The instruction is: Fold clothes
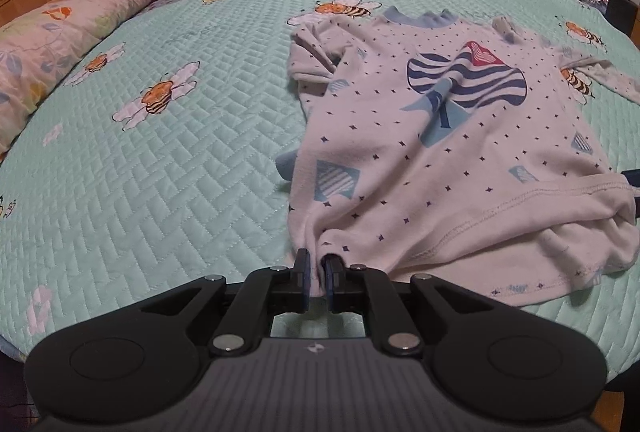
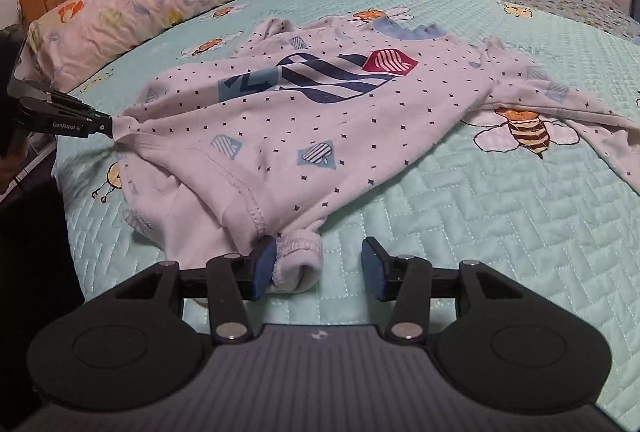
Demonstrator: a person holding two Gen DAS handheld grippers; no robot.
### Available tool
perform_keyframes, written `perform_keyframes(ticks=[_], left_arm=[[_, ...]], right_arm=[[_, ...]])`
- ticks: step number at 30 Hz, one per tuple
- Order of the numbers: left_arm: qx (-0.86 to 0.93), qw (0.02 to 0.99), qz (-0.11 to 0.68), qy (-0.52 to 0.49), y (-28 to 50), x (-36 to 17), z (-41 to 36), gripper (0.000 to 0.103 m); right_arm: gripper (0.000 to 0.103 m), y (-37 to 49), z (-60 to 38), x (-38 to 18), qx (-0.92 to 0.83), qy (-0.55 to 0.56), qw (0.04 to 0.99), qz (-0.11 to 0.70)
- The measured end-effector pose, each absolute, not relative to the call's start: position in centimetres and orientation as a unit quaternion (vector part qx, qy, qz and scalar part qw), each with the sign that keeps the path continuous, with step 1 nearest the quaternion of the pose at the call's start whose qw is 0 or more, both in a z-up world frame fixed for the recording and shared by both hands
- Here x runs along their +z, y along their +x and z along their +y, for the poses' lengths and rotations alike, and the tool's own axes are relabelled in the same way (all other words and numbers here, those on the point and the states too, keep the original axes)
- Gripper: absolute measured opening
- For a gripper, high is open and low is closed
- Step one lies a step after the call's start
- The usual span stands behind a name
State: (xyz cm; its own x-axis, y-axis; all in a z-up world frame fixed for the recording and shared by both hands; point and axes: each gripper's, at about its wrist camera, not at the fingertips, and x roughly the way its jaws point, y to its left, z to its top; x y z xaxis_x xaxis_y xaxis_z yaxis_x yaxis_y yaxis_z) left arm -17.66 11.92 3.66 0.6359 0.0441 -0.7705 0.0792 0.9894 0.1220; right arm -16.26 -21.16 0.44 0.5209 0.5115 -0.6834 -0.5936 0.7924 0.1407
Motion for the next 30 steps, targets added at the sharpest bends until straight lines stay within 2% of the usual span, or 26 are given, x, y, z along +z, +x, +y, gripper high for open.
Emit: perform_keyframes(ticks=[2,4,10,14,16,18,21,25,30], left_arm=[[-0.011,0.9,0.428,0.076,-17.7,3.6,11.7,0.009],[-0.01,0.899,0.431,0.078,-17.7,3.6,11.6,0.009],[-0.014,0.899,0.431,0.082,-17.9,3.5,11.3,0.009],[-0.013,0.895,0.437,0.091,-17.9,3.5,11.1,0.009],[-0.008,0.891,0.445,0.093,-17.8,3.4,11.0,0.009],[-0.006,0.888,0.452,0.091,-17.7,3.3,10.9,0.009],[-0.002,0.883,0.459,0.096,-17.5,3.3,10.7,0.009],[-0.001,0.88,0.464,0.096,-17.4,3.4,10.6,0.009],[-0.004,0.881,0.463,0.101,-17.4,3.3,10.4,0.009]], right_arm=[[0.048,-16.4,-20.5,0.6,0.32,-0.083,0.869,0.368],[0.039,-16.9,-20.0,0.9,0.324,-0.111,0.868,0.361],[0.039,-19.0,-18.0,1.2,0.314,-0.219,0.871,0.308],[0.037,-19.4,-16.7,1.0,0.329,-0.286,0.846,0.307],[0.02,-19.1,-16.3,1.1,0.331,-0.291,0.839,0.319],[0.011,-19.1,-15.9,1.1,0.322,-0.288,0.84,0.327],[0.009,-20.2,-15.2,1.1,0.297,-0.293,0.85,0.321],[0.009,-21.6,-17.1,2.7,0.251,-0.205,0.889,0.322],[0.008,-23.0,-23.7,4.1,0.176,0.024,0.919,0.352]])
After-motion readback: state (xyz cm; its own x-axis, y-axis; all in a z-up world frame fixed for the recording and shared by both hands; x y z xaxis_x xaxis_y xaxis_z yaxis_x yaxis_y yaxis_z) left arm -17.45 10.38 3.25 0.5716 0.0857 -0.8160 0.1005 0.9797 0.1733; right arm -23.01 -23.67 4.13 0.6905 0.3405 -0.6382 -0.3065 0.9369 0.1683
